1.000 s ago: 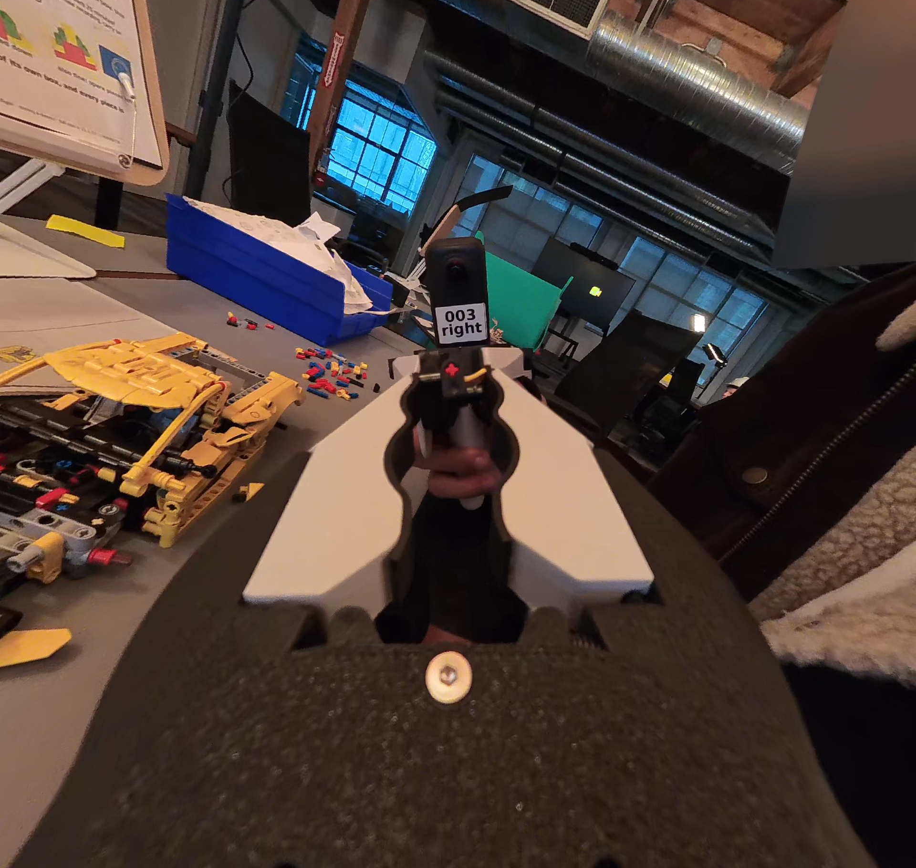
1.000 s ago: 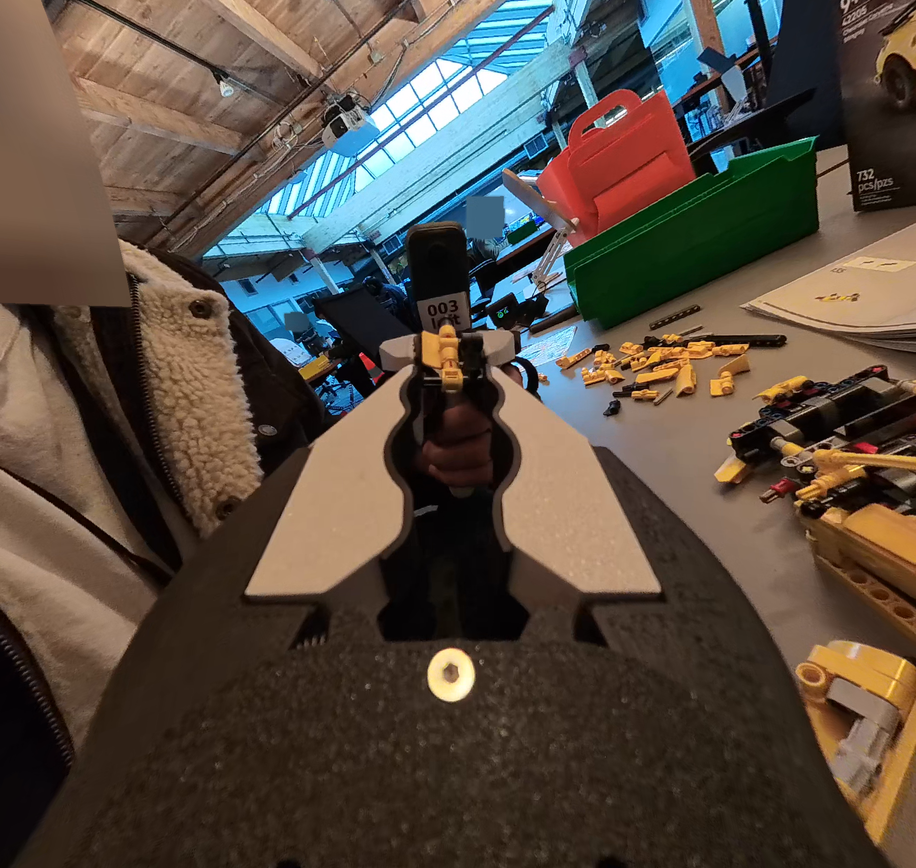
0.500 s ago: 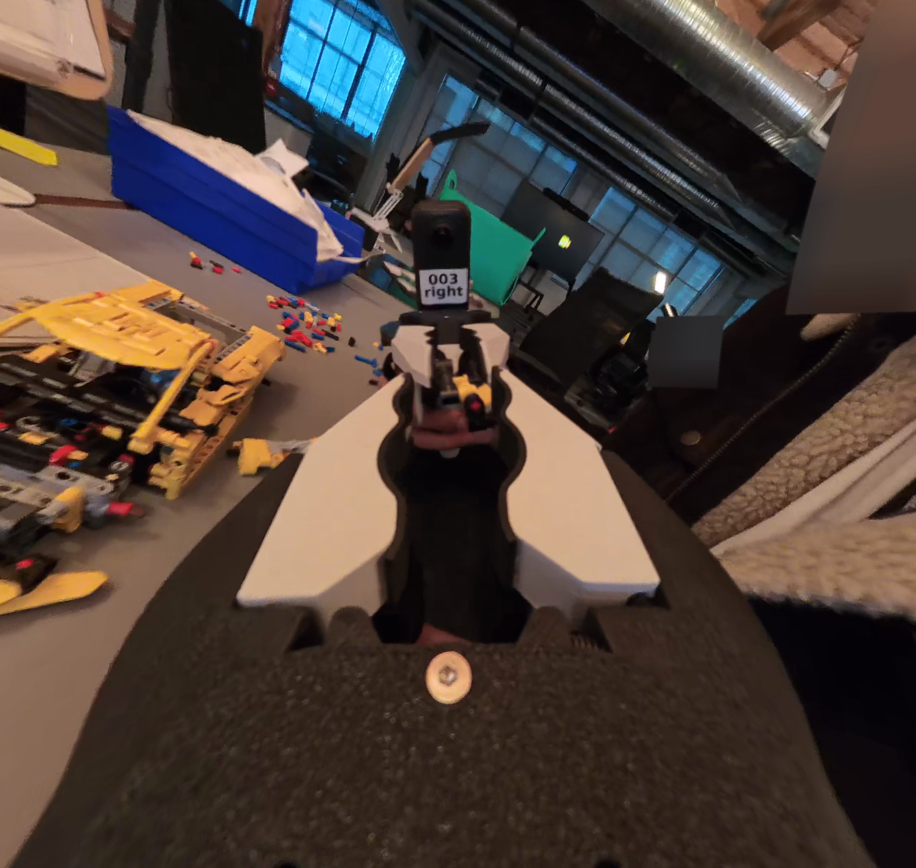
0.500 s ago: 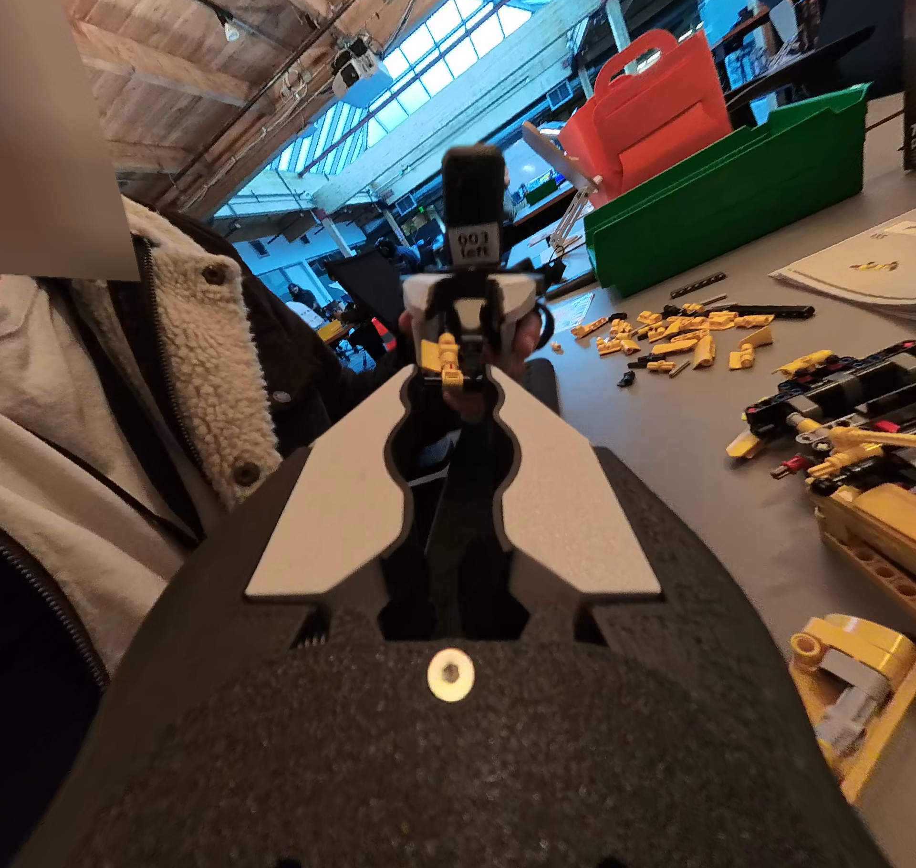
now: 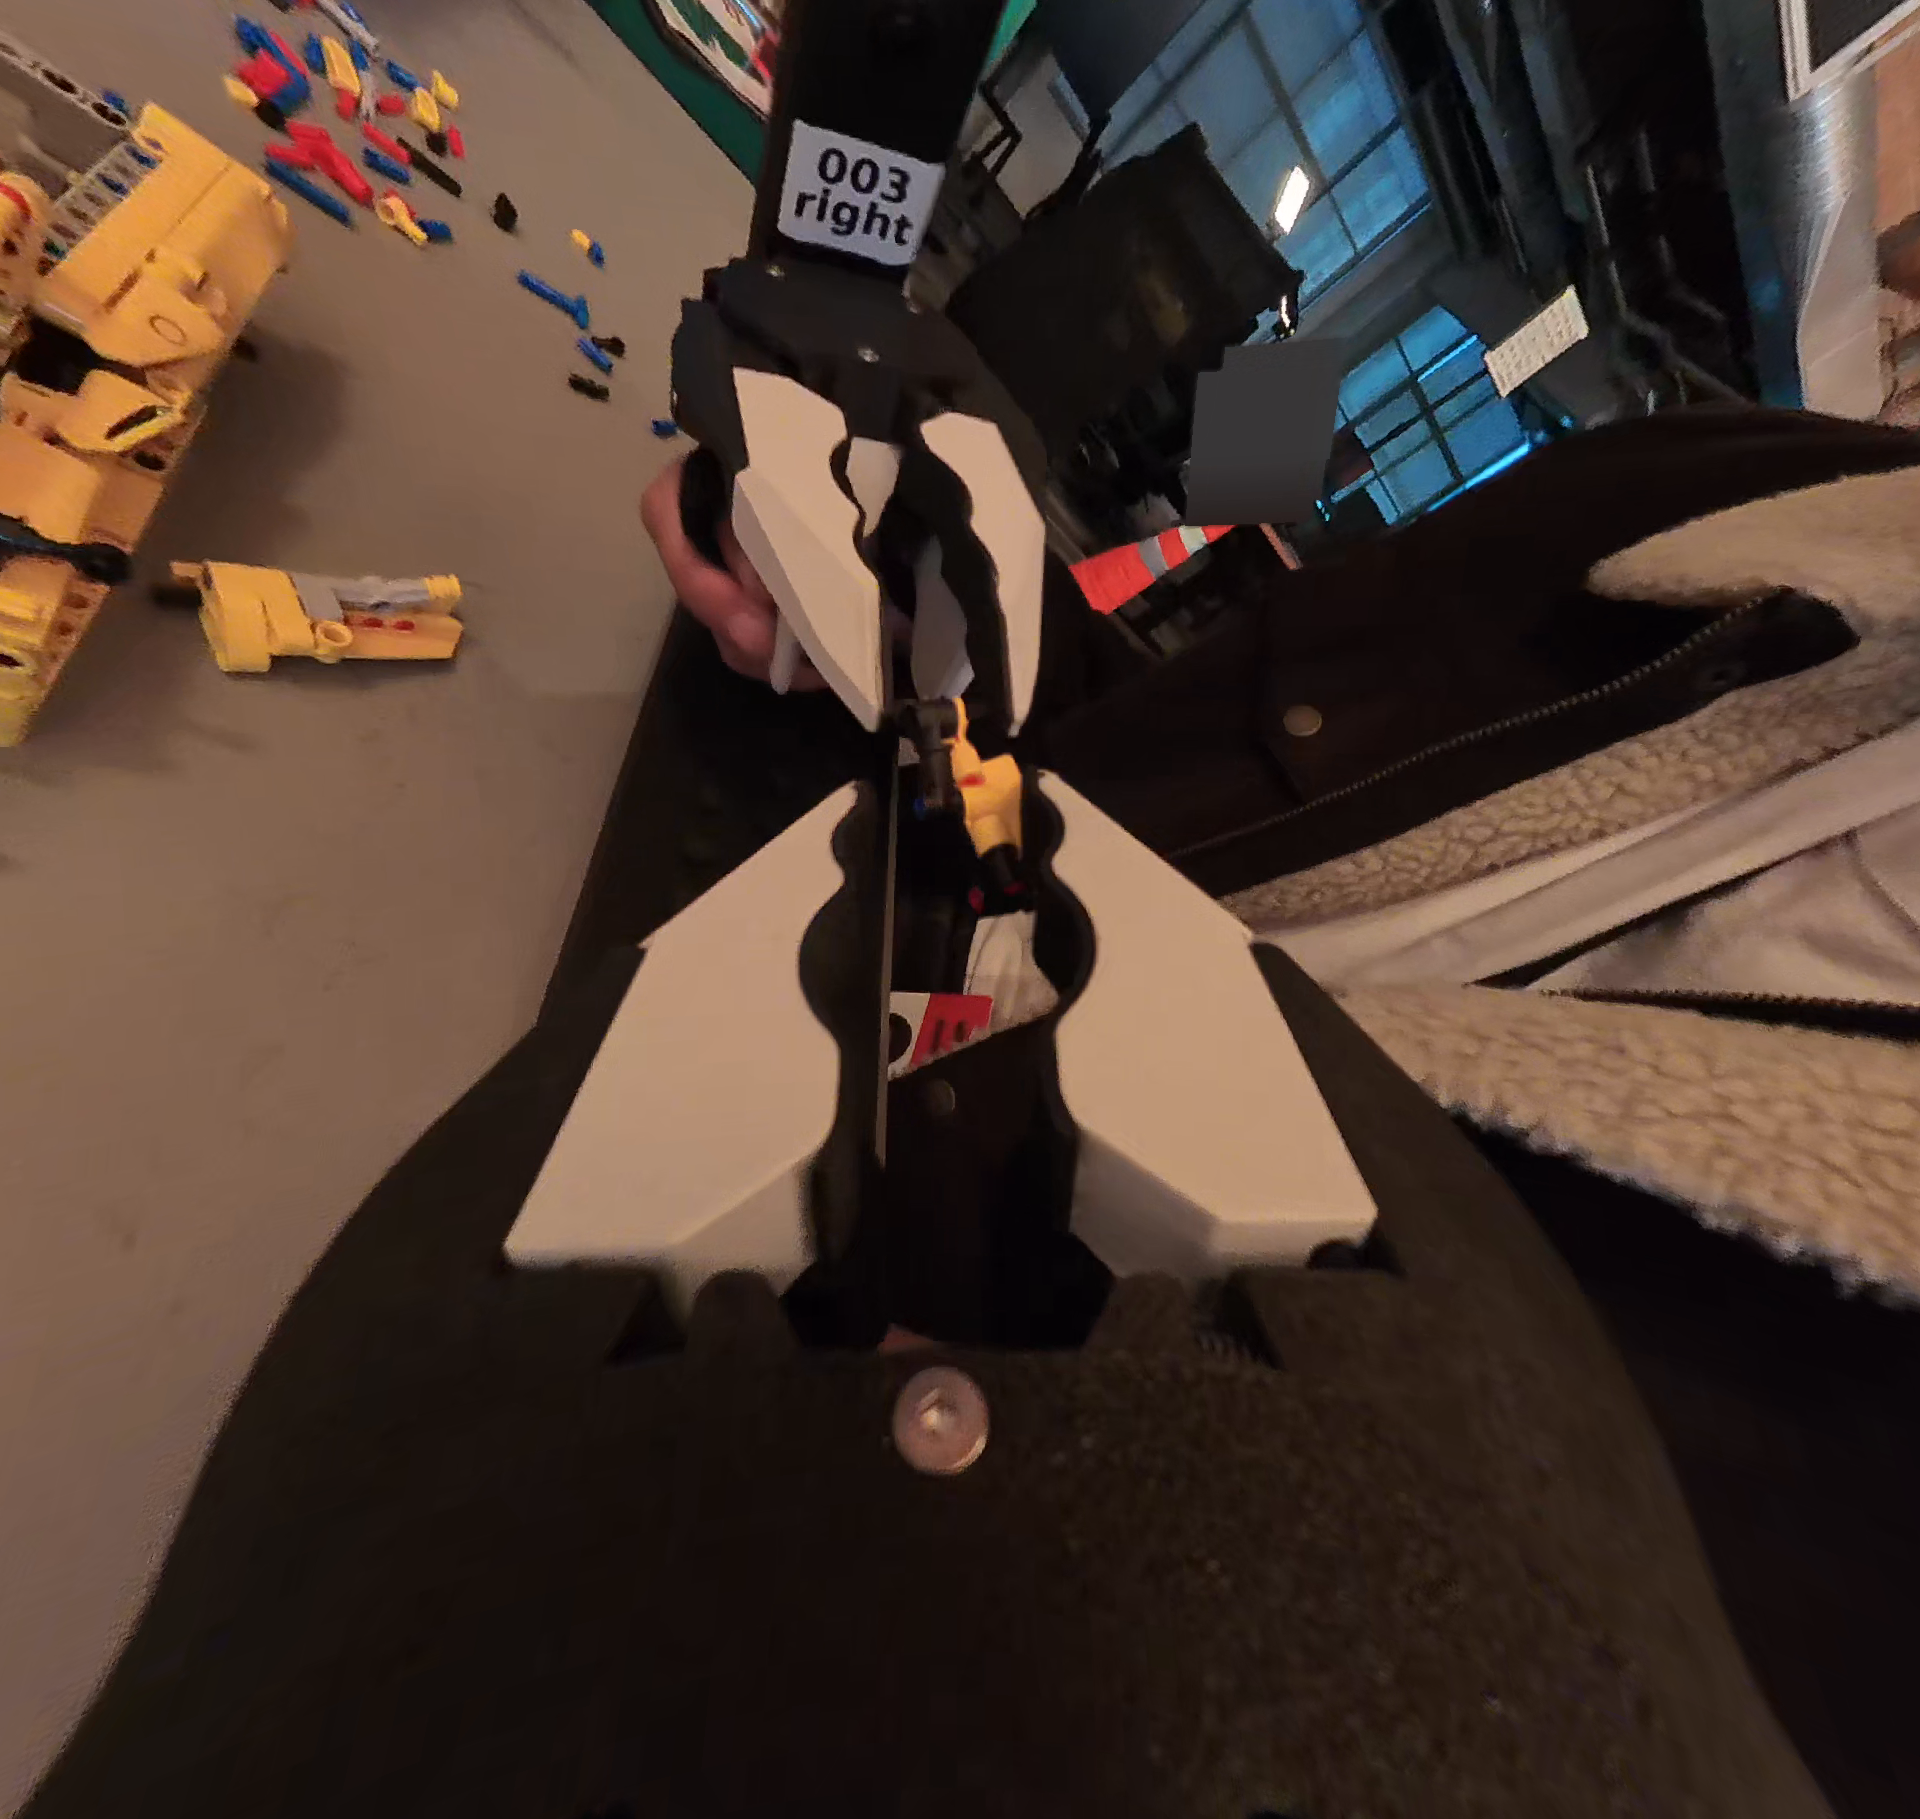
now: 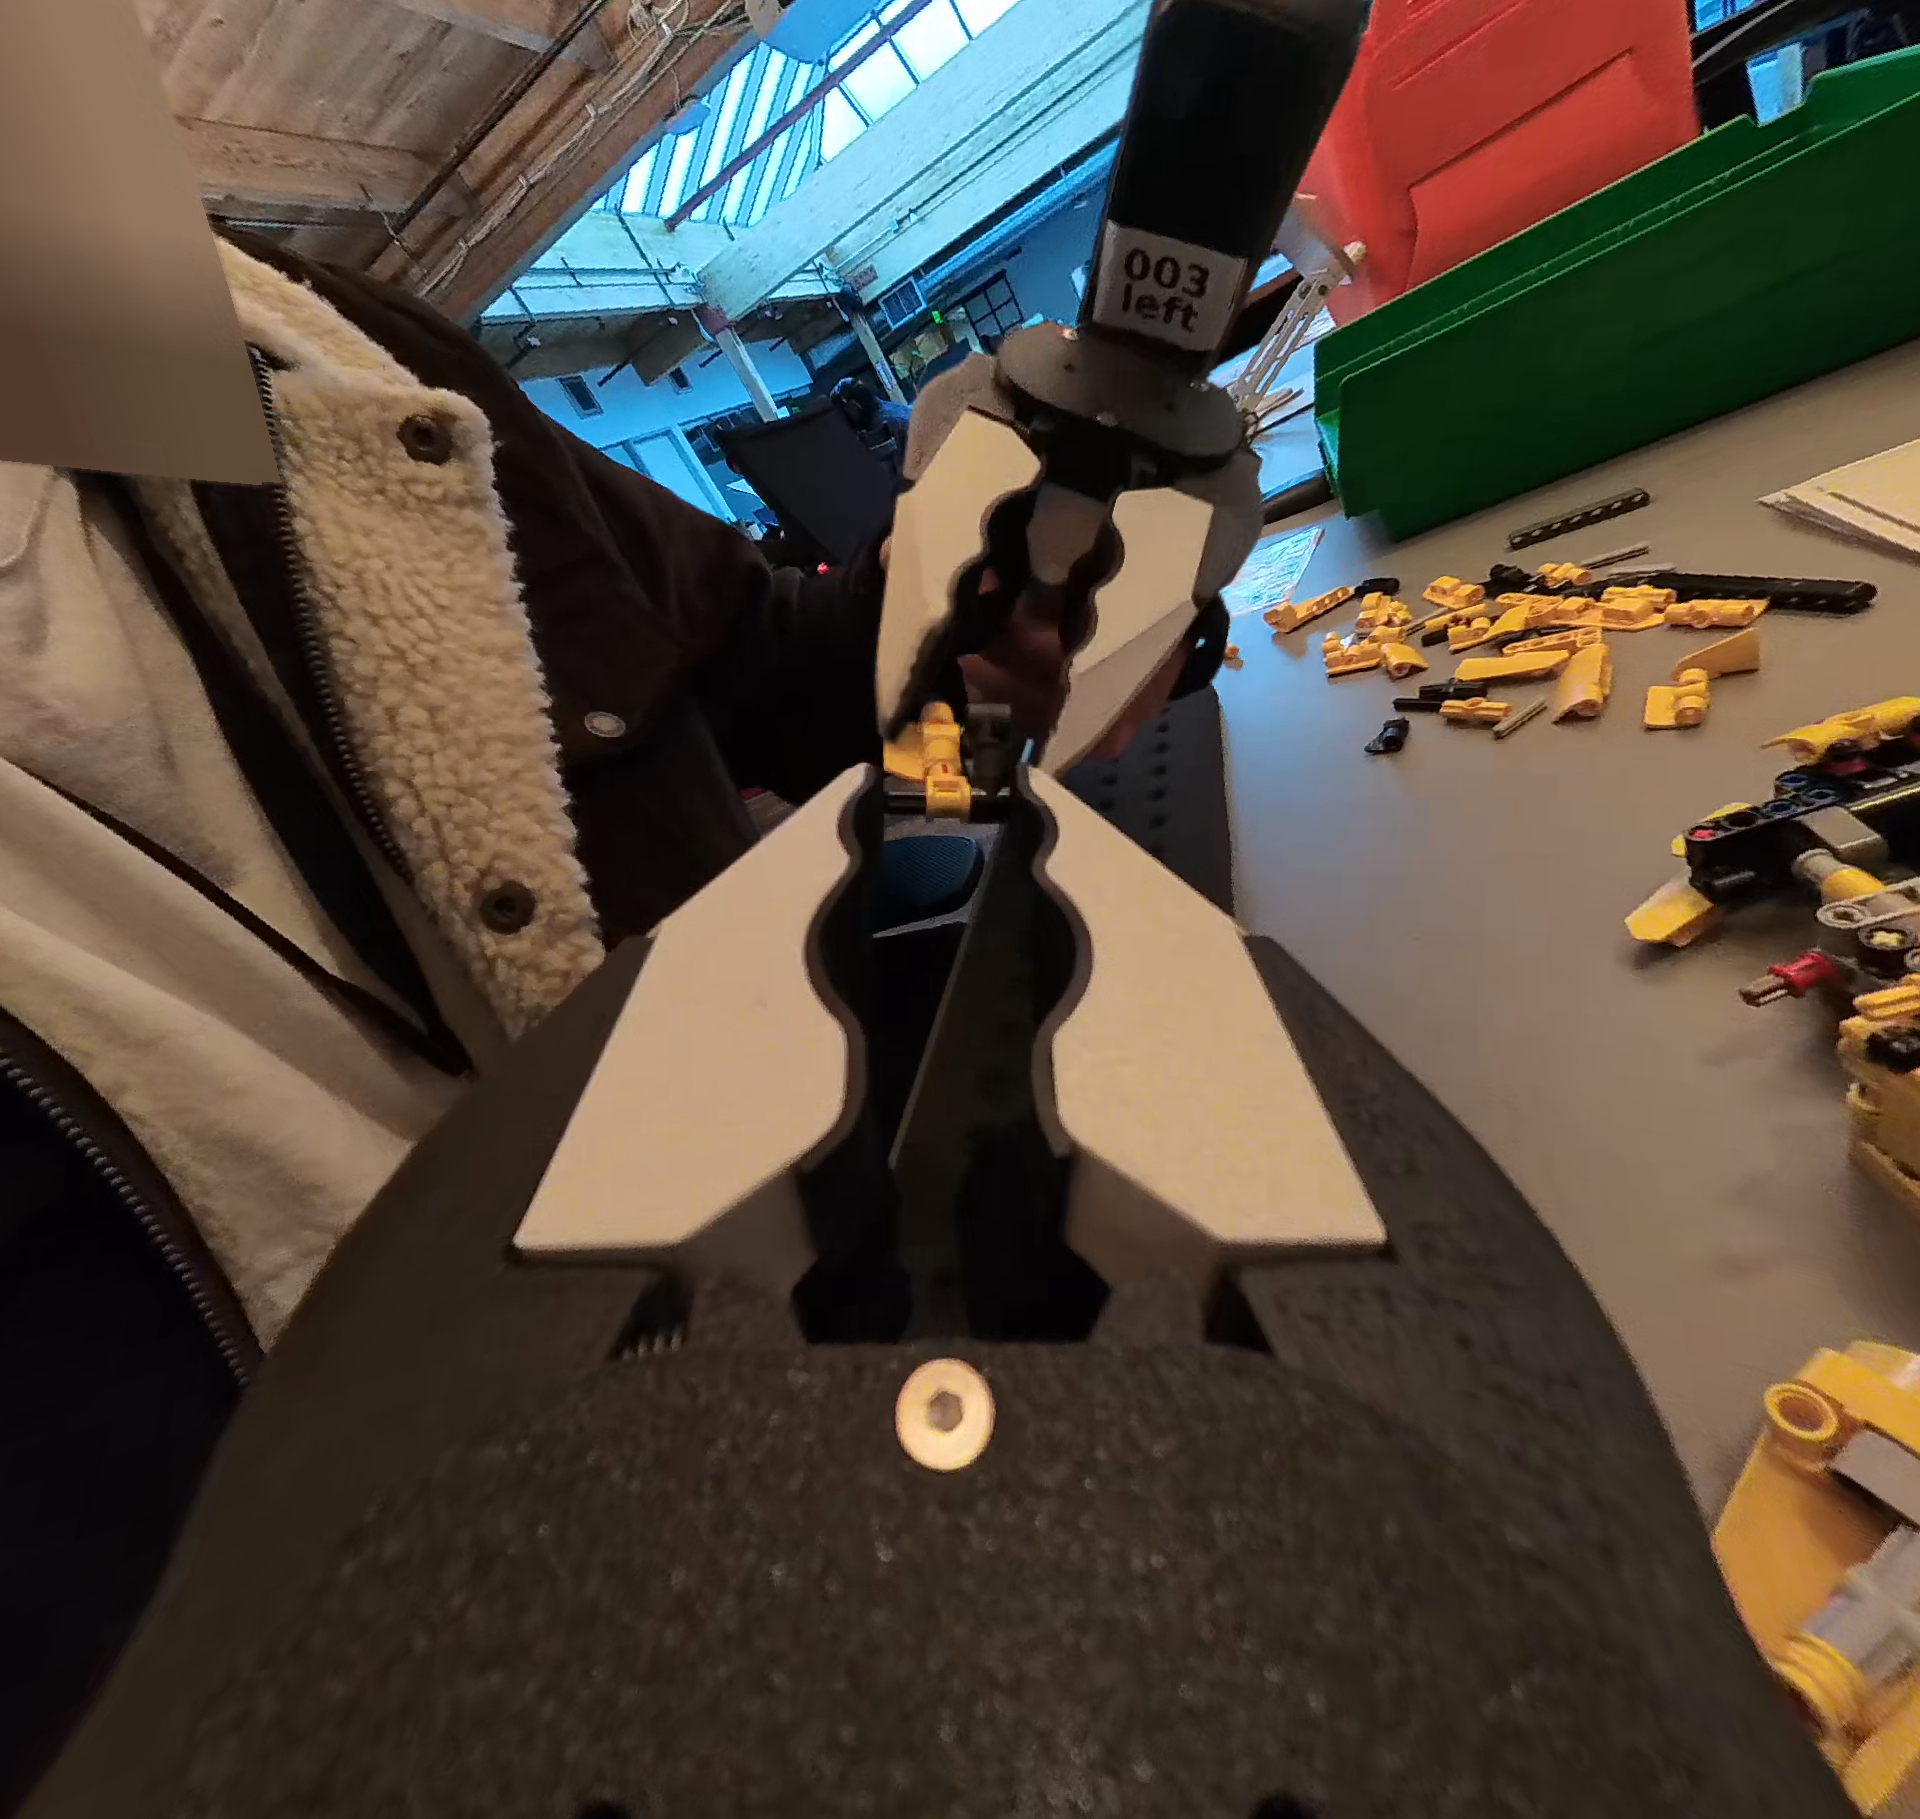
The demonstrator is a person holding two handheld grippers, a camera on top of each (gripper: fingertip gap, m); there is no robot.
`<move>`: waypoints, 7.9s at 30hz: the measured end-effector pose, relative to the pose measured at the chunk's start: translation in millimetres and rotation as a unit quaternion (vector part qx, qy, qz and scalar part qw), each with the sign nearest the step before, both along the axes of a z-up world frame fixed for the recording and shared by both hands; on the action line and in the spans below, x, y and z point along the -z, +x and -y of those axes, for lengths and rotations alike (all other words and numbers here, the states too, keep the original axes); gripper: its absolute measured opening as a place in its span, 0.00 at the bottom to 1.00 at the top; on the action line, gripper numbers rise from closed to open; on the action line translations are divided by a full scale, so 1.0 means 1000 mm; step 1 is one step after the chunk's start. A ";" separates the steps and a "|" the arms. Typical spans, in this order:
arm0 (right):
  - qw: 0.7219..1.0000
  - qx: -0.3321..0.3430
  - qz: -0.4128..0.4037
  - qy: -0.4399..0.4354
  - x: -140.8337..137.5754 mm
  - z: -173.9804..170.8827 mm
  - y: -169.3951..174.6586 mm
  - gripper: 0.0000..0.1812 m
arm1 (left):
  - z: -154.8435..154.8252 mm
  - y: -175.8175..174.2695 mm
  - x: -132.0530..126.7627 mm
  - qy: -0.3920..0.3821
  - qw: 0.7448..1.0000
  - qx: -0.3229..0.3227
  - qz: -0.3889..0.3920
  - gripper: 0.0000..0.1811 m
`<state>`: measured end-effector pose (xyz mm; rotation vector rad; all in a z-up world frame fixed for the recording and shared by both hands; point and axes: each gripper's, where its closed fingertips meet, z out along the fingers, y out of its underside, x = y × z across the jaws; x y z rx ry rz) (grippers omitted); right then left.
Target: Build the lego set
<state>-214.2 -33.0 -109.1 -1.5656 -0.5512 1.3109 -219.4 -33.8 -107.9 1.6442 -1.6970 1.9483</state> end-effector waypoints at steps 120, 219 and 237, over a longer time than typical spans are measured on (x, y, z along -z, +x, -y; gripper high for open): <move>0.895 0.368 0.240 0.078 0.029 -0.068 0.111 0.18 | -0.113 0.024 0.020 -0.304 0.942 -0.130 0.057 0.05; 0.902 0.295 0.277 0.153 -0.012 -0.049 0.047 0.02 | -0.040 0.055 0.005 -0.109 0.976 -0.122 0.143 0.04; 0.892 0.300 0.296 0.165 -0.011 -0.048 0.050 0.02 | -0.030 0.057 0.001 -0.218 0.966 -0.084 0.115 0.04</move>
